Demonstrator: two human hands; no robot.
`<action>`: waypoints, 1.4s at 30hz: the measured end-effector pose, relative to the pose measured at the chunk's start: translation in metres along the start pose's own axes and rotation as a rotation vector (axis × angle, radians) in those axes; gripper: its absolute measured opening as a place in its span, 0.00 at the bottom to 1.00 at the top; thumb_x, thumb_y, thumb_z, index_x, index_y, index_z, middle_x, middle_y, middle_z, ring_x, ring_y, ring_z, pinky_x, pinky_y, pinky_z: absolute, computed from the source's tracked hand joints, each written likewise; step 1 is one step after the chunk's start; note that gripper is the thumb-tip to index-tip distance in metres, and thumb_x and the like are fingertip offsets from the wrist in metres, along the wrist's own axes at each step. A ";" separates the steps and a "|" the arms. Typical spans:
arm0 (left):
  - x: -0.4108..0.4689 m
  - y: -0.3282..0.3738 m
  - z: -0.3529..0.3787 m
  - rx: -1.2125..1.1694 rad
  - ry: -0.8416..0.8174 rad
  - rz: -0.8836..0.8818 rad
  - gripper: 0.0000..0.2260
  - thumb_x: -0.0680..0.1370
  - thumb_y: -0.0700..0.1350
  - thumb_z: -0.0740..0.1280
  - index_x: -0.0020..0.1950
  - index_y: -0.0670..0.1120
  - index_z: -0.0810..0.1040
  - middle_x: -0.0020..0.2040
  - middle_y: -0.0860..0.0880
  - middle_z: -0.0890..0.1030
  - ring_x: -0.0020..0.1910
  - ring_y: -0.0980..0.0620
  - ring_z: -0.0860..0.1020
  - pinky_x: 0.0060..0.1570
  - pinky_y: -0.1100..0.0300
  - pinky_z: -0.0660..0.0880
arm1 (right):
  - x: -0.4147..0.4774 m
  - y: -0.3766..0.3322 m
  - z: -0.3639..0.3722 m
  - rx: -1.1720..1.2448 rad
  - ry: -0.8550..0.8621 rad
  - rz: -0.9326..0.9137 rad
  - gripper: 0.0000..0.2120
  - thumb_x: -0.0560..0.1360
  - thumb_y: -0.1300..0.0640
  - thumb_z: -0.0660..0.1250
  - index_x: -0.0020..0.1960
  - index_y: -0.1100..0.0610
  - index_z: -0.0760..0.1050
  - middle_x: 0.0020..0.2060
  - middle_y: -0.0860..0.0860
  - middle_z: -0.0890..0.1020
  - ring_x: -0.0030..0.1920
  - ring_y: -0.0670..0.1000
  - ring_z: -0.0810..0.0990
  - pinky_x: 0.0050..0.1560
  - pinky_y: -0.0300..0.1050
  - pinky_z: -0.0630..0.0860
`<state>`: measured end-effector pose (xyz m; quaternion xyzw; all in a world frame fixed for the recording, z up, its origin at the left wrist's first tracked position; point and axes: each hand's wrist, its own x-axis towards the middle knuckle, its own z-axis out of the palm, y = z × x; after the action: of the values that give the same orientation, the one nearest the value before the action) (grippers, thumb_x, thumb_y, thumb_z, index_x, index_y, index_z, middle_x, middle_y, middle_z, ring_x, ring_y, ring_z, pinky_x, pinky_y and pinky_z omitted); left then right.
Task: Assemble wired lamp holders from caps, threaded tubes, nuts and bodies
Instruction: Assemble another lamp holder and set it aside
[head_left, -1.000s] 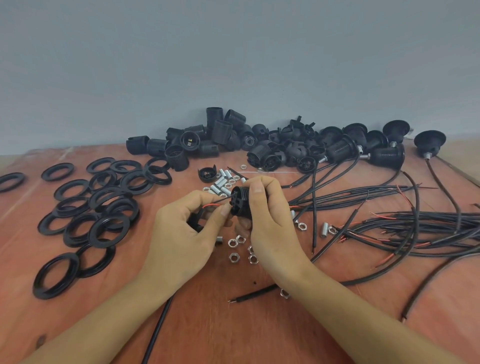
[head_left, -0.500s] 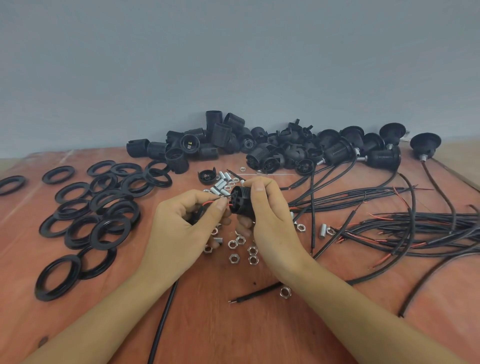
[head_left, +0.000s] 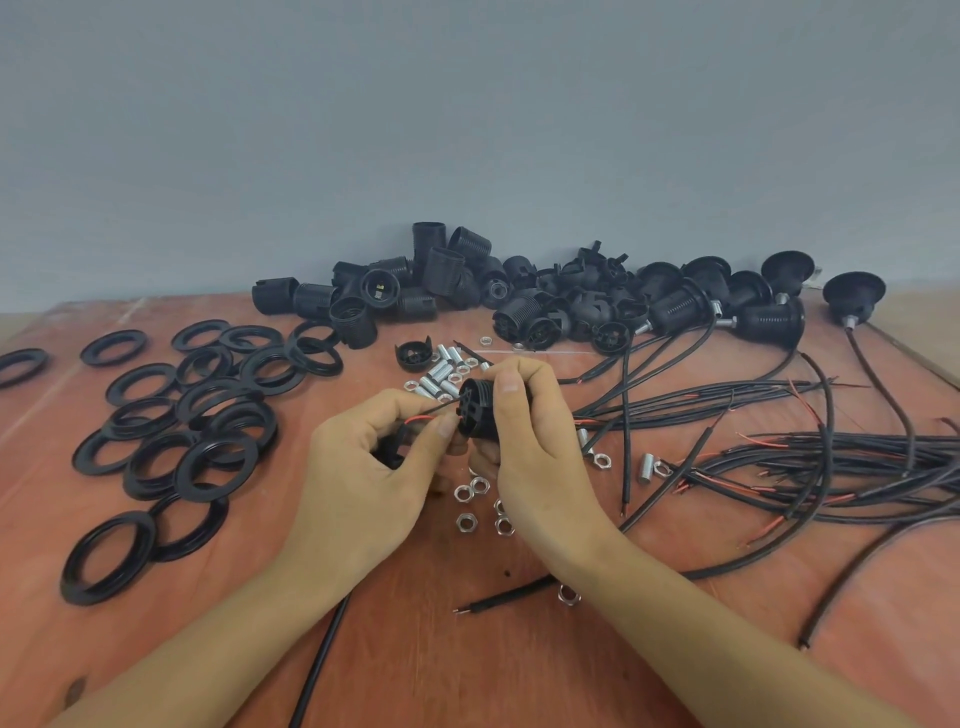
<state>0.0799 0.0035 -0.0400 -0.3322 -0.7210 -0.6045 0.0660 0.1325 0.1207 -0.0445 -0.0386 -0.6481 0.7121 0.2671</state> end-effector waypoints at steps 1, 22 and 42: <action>0.001 -0.001 0.000 0.015 0.004 0.006 0.02 0.75 0.40 0.70 0.45 0.44 0.83 0.36 0.54 0.84 0.32 0.61 0.80 0.32 0.73 0.72 | 0.000 0.000 0.000 -0.009 -0.008 -0.005 0.10 0.85 0.55 0.53 0.50 0.58 0.68 0.33 0.50 0.68 0.28 0.45 0.64 0.27 0.38 0.65; 0.000 -0.005 -0.001 0.044 -0.010 0.012 0.05 0.74 0.45 0.69 0.46 0.45 0.82 0.38 0.55 0.85 0.37 0.58 0.83 0.36 0.70 0.75 | 0.001 0.000 -0.005 -0.108 -0.046 -0.092 0.08 0.83 0.55 0.56 0.47 0.53 0.69 0.35 0.44 0.72 0.35 0.42 0.70 0.39 0.37 0.71; 0.009 -0.005 -0.007 0.006 -0.027 -0.026 0.06 0.74 0.49 0.69 0.46 0.48 0.82 0.39 0.55 0.84 0.36 0.58 0.82 0.36 0.67 0.77 | 0.001 0.008 -0.009 -0.127 -0.043 -0.048 0.10 0.83 0.50 0.55 0.49 0.53 0.71 0.38 0.46 0.73 0.38 0.45 0.70 0.41 0.42 0.69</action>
<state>0.0685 0.0002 -0.0376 -0.3307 -0.7279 -0.5986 0.0491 0.1328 0.1291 -0.0529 -0.0246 -0.6984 0.6635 0.2672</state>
